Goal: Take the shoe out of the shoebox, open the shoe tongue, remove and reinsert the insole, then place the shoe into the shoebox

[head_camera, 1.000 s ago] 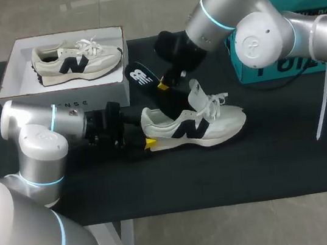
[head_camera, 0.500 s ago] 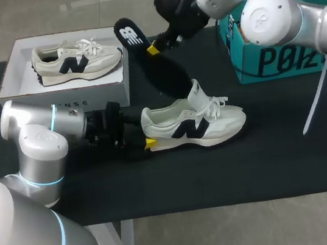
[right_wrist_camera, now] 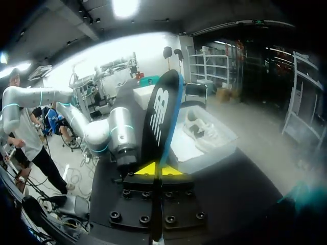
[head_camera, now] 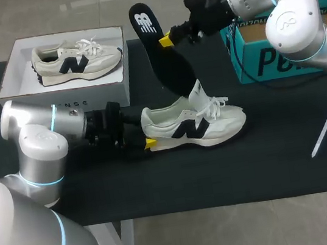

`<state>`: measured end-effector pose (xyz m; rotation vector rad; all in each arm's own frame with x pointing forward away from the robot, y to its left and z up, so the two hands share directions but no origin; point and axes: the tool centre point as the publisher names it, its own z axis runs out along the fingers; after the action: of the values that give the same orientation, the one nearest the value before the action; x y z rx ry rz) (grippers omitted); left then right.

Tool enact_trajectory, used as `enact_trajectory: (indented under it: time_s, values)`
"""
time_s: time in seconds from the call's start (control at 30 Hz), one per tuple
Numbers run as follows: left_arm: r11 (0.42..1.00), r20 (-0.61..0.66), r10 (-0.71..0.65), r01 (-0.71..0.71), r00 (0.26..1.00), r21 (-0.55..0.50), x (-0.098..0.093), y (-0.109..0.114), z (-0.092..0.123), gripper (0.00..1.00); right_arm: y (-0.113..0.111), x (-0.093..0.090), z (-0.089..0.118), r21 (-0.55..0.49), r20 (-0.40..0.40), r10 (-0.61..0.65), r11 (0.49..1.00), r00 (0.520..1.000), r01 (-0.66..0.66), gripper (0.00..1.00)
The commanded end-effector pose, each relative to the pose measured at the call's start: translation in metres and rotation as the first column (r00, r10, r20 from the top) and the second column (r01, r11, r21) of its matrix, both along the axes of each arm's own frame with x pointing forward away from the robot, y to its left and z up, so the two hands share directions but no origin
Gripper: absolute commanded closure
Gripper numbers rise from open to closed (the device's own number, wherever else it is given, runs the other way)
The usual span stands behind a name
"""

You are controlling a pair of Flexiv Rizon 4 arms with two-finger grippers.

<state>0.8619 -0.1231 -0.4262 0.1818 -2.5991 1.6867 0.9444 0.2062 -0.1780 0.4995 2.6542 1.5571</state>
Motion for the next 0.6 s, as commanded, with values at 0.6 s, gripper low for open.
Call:
enact_trajectory:
  time_s: [0.6]
  values:
    - [1.000, 0.000, 0.001, -0.001, 1.000, 0.000, 0.000, 0.000, -0.002, 1.00, -0.002, -0.019, 0.096, 0.252, -0.151, -0.170, 0.946, 0.974, 0.204, 1.00]
